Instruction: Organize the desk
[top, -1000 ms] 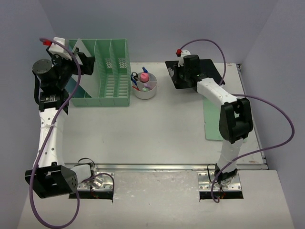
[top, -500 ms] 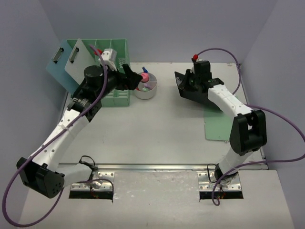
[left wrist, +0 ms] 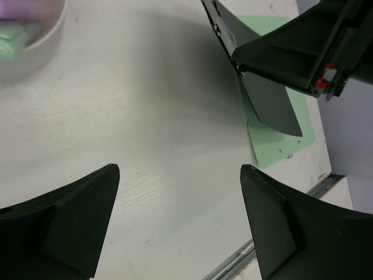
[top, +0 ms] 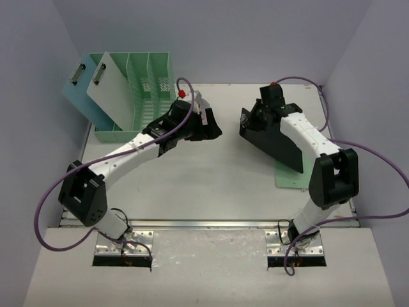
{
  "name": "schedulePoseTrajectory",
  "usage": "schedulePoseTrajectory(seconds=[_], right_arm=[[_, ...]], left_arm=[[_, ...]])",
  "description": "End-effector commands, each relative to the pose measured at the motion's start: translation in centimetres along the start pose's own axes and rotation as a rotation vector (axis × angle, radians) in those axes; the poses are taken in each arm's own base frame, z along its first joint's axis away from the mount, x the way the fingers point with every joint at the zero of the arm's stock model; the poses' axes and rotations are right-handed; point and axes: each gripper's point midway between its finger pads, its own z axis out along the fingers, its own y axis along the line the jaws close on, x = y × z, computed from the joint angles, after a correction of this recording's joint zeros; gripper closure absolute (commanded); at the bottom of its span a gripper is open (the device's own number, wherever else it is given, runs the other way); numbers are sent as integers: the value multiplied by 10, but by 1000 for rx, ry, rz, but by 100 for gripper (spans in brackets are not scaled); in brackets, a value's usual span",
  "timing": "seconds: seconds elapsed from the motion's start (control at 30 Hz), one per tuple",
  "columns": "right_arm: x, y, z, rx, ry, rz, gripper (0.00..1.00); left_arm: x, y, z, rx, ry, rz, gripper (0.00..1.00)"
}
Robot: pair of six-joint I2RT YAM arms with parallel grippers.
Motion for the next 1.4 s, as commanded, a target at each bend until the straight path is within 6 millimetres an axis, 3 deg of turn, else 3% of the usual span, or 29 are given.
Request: schedulePoseTrajectory(seconds=[0.0, 0.27, 0.63, 1.0, 1.23, 1.27, 1.3, 1.33, 1.37], right_arm=[[-10, 18, -23, -41, -17, 112, 99], [5, 17, -17, -52, 35, 132, 99], [20, 14, -10, -58, 70, 121, 99], [36, 25, -15, -92, 114, 120, 99], [51, 29, -27, -131, 184, 145, 99], [51, 29, -27, -132, 183, 140, 99], [56, 30, -29, -146, 202, 134, 99], [55, 32, -30, -162, 204, 126, 98], [57, 33, -31, -176, 213, 99, 91]], left_arm=[[-15, -38, 11, 84, -45, -3, 18], [11, -53, 50, 156, 42, -20, 24], [20, -70, 68, 265, 80, -64, 27], [40, -64, 91, 264, 115, -58, 35], [49, -50, 98, 225, 116, -51, 60], [48, -50, 98, 224, 113, -48, 67], [49, -49, 97, 224, 110, -40, 84], [49, -47, 96, 218, 107, -36, 91], [49, -45, 95, 213, 103, -30, 100]])
